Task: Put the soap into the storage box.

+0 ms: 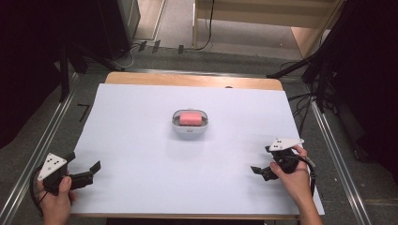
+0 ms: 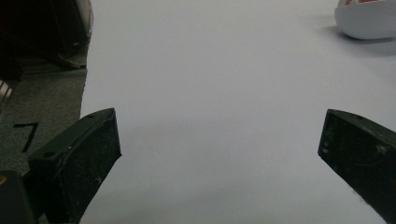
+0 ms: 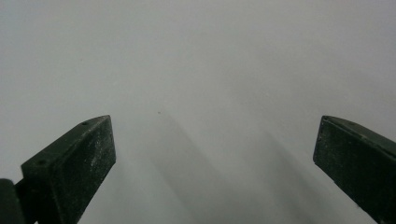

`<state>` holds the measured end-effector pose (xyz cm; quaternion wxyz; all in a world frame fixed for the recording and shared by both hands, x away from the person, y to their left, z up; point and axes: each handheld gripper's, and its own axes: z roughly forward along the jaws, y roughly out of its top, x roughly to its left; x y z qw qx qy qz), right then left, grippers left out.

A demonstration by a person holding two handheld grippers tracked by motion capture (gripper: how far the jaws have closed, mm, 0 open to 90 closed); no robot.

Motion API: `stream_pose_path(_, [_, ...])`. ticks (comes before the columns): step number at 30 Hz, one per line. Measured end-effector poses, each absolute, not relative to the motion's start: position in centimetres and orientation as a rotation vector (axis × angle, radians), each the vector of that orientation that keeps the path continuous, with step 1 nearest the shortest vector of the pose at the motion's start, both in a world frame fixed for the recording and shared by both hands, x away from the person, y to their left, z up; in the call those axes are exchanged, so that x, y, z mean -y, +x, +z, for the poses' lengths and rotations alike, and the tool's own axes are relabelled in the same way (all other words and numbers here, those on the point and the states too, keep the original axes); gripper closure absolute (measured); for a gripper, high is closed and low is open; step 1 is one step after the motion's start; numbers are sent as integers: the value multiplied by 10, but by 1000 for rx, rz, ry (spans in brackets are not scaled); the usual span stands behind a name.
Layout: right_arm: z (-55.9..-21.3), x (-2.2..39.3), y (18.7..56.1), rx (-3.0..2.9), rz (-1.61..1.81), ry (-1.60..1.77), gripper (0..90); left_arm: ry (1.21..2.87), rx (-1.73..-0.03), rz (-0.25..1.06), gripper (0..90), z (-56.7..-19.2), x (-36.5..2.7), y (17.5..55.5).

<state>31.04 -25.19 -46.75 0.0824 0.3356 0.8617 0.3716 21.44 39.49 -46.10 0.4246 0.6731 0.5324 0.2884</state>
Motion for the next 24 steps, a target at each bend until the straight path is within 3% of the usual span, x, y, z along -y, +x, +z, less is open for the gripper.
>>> stream_pose_path(24, [-490,306,256,-2389,1234,1168,0,1683,-1331,719,0,-461,-395,214])
